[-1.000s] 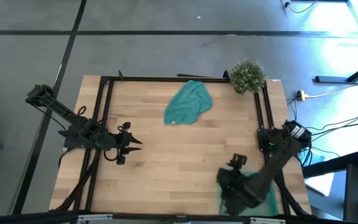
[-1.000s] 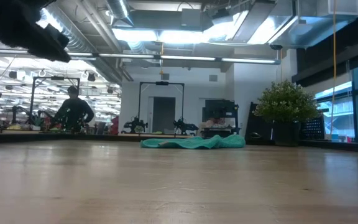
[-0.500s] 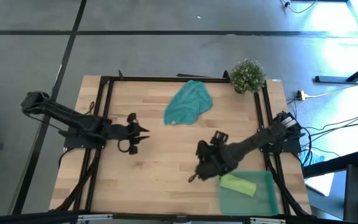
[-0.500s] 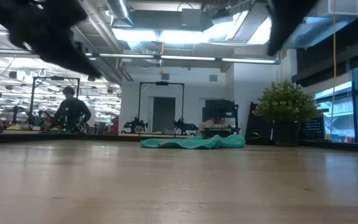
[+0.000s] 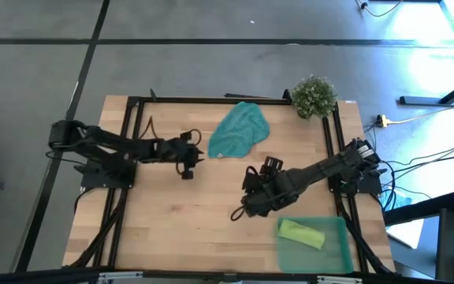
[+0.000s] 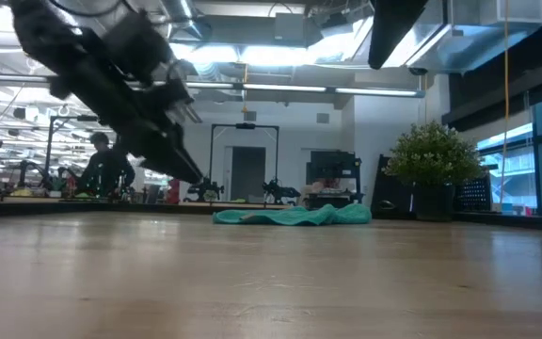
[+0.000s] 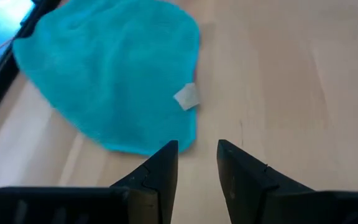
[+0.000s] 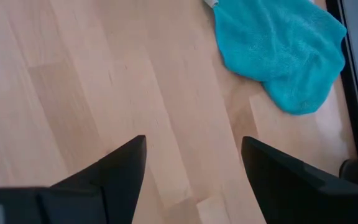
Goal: Roll microfiber towels into tight, uniform cylinder then place into a basket
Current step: Fold the blue microfiber cloth
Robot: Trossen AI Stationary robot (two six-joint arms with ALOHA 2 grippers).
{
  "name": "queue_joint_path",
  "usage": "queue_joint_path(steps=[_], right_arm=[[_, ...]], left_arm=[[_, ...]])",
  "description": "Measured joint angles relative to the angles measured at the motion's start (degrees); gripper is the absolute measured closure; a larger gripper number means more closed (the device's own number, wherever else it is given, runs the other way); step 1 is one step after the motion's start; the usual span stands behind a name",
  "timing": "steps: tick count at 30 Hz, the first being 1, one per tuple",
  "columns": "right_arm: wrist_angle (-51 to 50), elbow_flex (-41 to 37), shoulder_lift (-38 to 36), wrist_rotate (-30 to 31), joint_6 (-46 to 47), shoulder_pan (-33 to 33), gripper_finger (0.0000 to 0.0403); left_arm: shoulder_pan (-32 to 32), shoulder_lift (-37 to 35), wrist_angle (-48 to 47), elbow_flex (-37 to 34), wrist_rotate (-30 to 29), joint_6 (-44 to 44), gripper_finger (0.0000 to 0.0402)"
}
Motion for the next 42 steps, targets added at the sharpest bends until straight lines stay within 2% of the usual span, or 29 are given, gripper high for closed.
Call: queue_joint_path(steps=[4,10,16,27,30,34,39,42], right_arm=[[0.0,0.0,0.0,0.01,0.01,0.0,0.0139],[0.0,-0.02,0.0,-0.02,0.04,0.0,0.0139],[0.02,-0.02,0.0,-0.1,0.31,0.05,0.0139],[0.02,-0.04,0.0,-0.1,0.24,0.04,0.0139],[0.4,-0.05,0.0,-0.1,0.22,0.04,0.0139],[2.4,-0.07,0.0,-0.1,0.12,0.04,0.0139],[9.46,-3.12,-0.09,-0.05,-3.82,0.04,0.0139],[17.87,-7.03,-0.08,0.02,-8.21,0.04,0.0139]], left_arm=[[3.69,6.03,2.03,2.27,7.46,3.1,0.0294],[5.35,14.09,1.96,7.01,6.73,5.71,0.0294],[6.16,18.04,0.32,9.46,6.7,5.84,0.0294],[6.27,18.01,-2.5,9.61,3.6,6.98,0.0303],[6.28,17.92,-4.25,9.7,3.62,6.98,0.0331],[6.14,17.86,-6.3,9.76,3.84,4.92,0.0389],[4.62,15.98,-9.06,9.58,5.21,-1.36,0.0398],[2.78,12.6,-13.34,9.23,5.15,-4.05,0.0399]])
